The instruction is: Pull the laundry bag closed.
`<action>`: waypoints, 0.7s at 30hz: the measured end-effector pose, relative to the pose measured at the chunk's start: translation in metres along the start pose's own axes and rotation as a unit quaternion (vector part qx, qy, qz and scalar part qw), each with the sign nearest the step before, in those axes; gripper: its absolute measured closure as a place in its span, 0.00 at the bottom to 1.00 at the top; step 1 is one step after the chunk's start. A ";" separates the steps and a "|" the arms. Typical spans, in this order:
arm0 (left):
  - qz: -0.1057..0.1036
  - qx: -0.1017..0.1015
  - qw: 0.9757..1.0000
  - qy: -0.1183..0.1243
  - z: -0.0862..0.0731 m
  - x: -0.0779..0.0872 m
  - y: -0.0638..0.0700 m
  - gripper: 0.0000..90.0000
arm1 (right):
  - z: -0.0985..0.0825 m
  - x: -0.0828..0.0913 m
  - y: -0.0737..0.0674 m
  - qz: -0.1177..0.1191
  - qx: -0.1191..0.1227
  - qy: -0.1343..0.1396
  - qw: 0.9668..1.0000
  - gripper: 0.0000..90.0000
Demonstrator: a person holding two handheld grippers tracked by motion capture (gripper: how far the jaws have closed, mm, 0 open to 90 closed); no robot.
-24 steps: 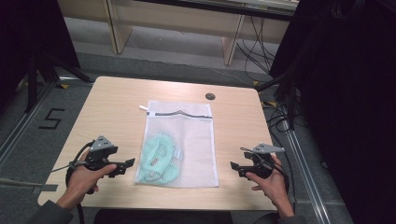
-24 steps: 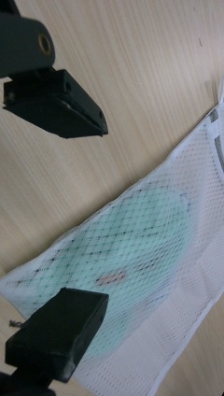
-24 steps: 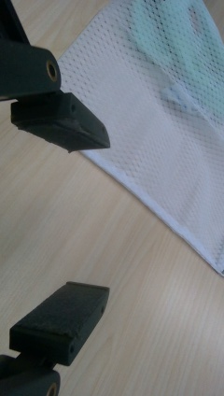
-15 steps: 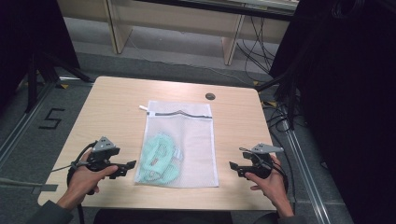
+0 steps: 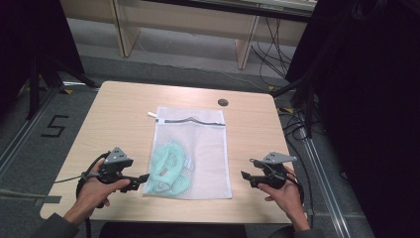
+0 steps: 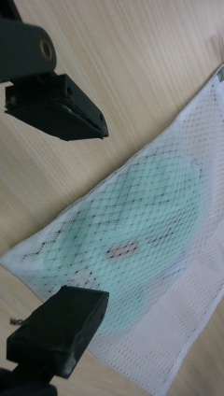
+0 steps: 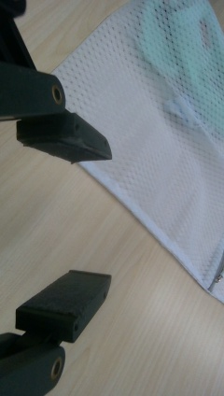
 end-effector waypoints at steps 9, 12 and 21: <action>-0.021 -0.001 1.000 0.007 0.002 -0.004 0.014 0.38 | 0.003 -0.008 -0.011 0.027 0.012 -0.019 0.999 0.59; -0.037 -0.026 0.999 0.002 0.000 -0.005 0.021 0.53 | 0.004 -0.015 -0.015 0.029 0.031 -0.031 0.999 0.67; -0.058 -0.064 0.996 0.021 0.004 -0.009 0.045 0.92 | 0.004 -0.047 -0.033 0.069 0.095 -0.081 0.990 1.00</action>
Point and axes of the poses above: each handheld gripper's, and its own axes: x roughly backward along the jaws, z roughly out of its top, y roughly to its right, the point moved 10 cm from there along -x, roughly forward along the jaws, and after that the axes turned 15 degrees about z, right-handed, at the moved point
